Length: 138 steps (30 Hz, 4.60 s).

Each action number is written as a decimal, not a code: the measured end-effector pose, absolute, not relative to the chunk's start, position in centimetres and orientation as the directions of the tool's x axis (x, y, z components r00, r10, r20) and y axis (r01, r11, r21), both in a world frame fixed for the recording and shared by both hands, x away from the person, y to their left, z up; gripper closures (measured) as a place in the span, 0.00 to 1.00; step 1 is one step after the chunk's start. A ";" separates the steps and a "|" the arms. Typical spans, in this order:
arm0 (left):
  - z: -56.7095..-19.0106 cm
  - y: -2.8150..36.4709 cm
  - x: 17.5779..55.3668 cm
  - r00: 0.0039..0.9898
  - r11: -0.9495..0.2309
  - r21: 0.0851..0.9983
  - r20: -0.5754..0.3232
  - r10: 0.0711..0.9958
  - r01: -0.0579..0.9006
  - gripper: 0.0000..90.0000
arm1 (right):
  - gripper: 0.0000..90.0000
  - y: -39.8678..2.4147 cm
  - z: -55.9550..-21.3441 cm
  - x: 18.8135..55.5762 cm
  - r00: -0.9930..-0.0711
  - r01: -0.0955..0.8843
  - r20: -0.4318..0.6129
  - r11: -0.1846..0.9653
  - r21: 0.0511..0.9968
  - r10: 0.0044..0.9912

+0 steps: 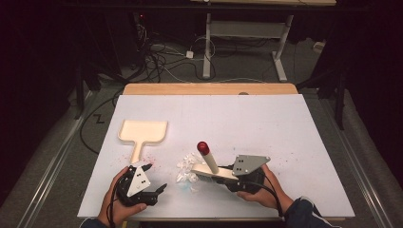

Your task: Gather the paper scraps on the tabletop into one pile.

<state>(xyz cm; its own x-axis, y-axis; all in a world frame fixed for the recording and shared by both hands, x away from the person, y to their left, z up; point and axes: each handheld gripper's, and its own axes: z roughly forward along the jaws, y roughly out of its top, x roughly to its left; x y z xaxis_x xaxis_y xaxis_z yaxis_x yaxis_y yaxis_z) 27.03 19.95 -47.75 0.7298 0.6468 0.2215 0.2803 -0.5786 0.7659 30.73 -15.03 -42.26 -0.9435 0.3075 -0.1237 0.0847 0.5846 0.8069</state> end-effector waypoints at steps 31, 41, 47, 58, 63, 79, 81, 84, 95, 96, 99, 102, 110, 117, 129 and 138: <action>-47.2 21.9 26.8 0.650 -0.506 0.809 0.215 0.729 0.299 0.21 | 0.76 -10.1 -44.7 32.9 -0.940 0.108 -0.054 0.443 0.890 0.337; -47.3 21.2 26.7 0.672 -0.525 0.799 0.219 0.707 0.292 0.21 | 0.76 -12.2 -41.1 31.7 -0.930 0.074 -0.078 0.392 0.917 0.358; -47.4 20.9 26.6 0.679 -0.533 0.795 0.221 0.701 0.291 0.21 | 0.76 -14.7 -38.8 31.3 -0.913 0.058 -0.103 0.376 0.925 0.395; -47.4 20.6 26.6 0.687 -0.542 0.787 0.219 0.693 0.295 0.21 | 0.76 -21.3 -38.2 30.7 -0.870 0.115 -0.109 0.412 0.904 0.482; -47.4 20.4 26.7 0.691 -0.552 0.781 0.226 0.686 0.293 0.21 | 0.75 -24.5 -38.6 30.0 -0.858 0.163 -0.089 0.431 0.888 0.507; -47.6 19.6 26.7 0.712 -0.583 0.762 0.240 0.660 0.283 0.21 | 0.75 -30.0 -41.1 29.0 -0.855 0.387 0.114 0.476 0.790 0.505; -47.6 19.6 26.7 0.715 -0.584 0.761 0.240 0.657 0.282 0.21 | 0.75 -30.2 -41.6 29.8 -0.848 0.433 0.164 0.480 0.763 0.504; -47.7 19.5 26.7 0.720 -0.589 0.757 0.238 0.651 0.282 0.21 | 0.75 -30.5 -42.1 31.1 -0.834 0.482 0.222 0.471 0.739 0.505; -48.0 19.2 26.9 0.738 -0.606 0.743 0.234 0.633 0.284 0.21 | 0.67 -31.2 -42.6 36.1 -0.782 0.571 0.255 0.490 0.659 0.569; -48.0 19.2 26.9 0.739 -0.607 0.743 0.234 0.632 0.284 0.21 | 0.66 -31.2 -42.7 36.5 -0.783 0.571 0.251 0.498 0.653 0.569; -48.0 19.1 26.9 0.744 -0.614 0.737 0.236 0.625 0.283 0.21 | 0.61 -31.0 -42.7 37.5 -0.784 0.560 0.198 0.533 0.634 0.589; -48.1 19.0 26.9 0.748 -0.615 0.736 0.232 0.622 0.283 0.21 | 0.58 -31.3 -42.6 38.6 -0.777 0.563 0.187 0.532 0.632 0.601; -48.2 18.9 27.0 0.755 -0.627 0.728 0.238 0.611 0.277 0.21 | 0.51 -31.8 -42.9 40.9 -0.785 0.561 0.170 0.567 0.603 0.596; -48.2 18.9 26.9 0.758 -0.625 0.730 0.233 0.609 0.277 0.21 | 0.54 -32.4 -42.5 41.7 -0.739 0.544 0.037 0.563 0.622 0.673; -48.1 19.0 27.0 0.753 -0.623 0.732 0.237 0.613 0.277 0.21 | 0.65 -31.4 -43.0 41.6 -0.601 0.518 -0.149 0.524 0.676 0.785; -48.0 19.2 26.9 0.746 -0.612 0.741 0.235 0.624 0.278 0.21 | 0.39 -31.2 -40.6 37.8 -0.575 0.351 -0.161 0.419 0.837 0.802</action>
